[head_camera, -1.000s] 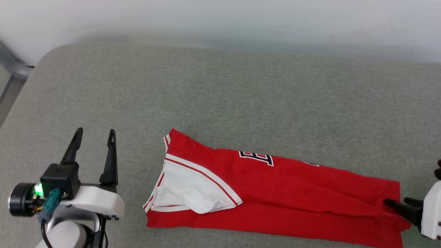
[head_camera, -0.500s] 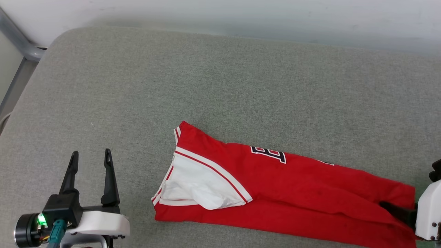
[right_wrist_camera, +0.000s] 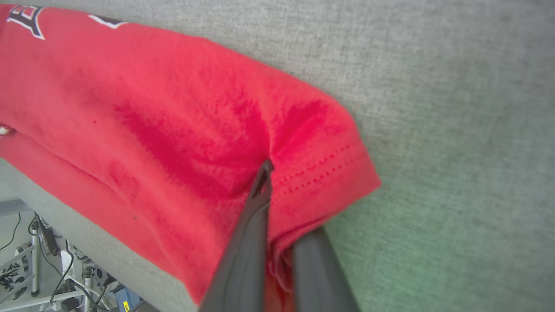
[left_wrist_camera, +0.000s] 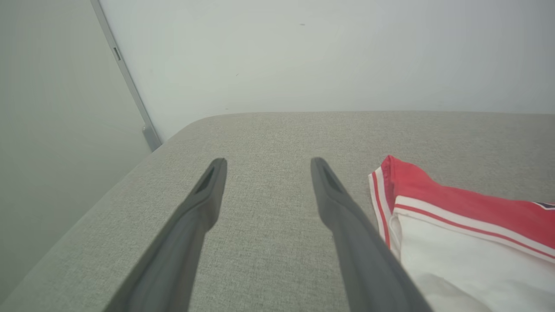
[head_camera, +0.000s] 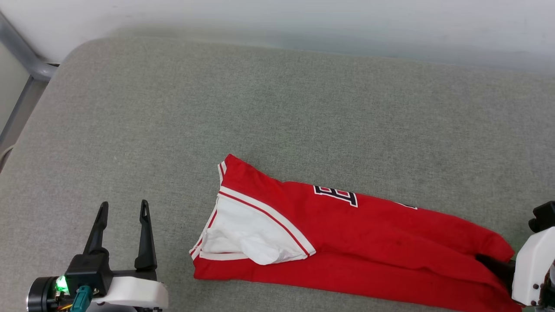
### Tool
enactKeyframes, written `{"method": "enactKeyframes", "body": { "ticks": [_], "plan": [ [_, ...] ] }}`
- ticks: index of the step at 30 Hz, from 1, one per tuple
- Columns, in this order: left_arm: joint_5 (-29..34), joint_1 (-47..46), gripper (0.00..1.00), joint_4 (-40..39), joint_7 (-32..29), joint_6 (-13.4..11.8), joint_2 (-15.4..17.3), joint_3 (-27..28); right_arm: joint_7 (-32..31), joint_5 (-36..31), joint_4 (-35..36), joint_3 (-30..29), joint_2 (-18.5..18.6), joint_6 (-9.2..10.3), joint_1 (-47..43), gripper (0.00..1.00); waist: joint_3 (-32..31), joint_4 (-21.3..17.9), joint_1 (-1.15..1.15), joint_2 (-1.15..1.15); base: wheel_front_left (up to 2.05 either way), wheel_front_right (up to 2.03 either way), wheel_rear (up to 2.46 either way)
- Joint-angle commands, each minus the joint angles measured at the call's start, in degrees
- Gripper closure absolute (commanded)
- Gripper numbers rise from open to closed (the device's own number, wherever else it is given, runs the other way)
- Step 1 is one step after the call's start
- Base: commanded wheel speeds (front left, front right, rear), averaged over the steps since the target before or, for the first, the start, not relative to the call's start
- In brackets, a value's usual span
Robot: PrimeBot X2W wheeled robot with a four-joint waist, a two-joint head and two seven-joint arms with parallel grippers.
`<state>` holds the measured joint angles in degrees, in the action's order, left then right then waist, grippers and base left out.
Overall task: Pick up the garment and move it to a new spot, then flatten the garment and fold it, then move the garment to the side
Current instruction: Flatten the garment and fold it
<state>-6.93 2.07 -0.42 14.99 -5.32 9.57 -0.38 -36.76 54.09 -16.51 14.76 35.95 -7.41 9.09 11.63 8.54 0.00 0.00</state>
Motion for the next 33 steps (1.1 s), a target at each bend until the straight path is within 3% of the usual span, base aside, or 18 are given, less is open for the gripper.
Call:
{"method": "enactKeyframes", "body": {
  "ticks": [1, 11, 17, 23, 33],
  "plan": [
    [0.95, 0.71, 0.0, 0.18, 0.26, 0.92, -0.63, 0.68, 0.36, 0.57, 0.11, 1.21, -0.65, -0.13, -0.61, 1.0, -0.52, -0.47, 0.0, 0.0, 0.0, 0.0, 0.0],
    [4.6, 1.9, 0.0, -0.56, 0.26, 3.45, -2.58, 2.26, 3.31, 1.74, -0.16, -3.05, 4.87, -0.04, -1.2, 1.0, -2.46, -1.39, 0.0, 0.0, 0.0, 0.0, 0.0],
    [5.51, 2.41, 0.0, -0.36, 0.26, 4.18, -3.12, 2.49, 3.4, -1.76, -3.55, -6.87, 7.26, -0.04, -1.75, 1.0, -3.4, -1.7, 0.0, 0.0, 0.0, 0.0, 0.0],
    [6.15, 3.24, 0.0, -0.11, 0.26, 4.51, -3.47, 2.26, 2.17, -2.91, -3.4, -9.68, 5.08, -0.05, -2.41, 1.0, -4.44, -1.99, 0.0, 0.0, 0.0, 0.0, 0.0],
    [6.48, 3.51, 0.0, 0.25, 0.26, 4.55, -3.52, 2.56, -1.07, -0.32, 11.24, -8.59, 0.5, -0.06, -4.49, 1.0, -5.08, -2.45, 0.0, 0.0, 0.0, 0.0, 0.0]
  ]
}}
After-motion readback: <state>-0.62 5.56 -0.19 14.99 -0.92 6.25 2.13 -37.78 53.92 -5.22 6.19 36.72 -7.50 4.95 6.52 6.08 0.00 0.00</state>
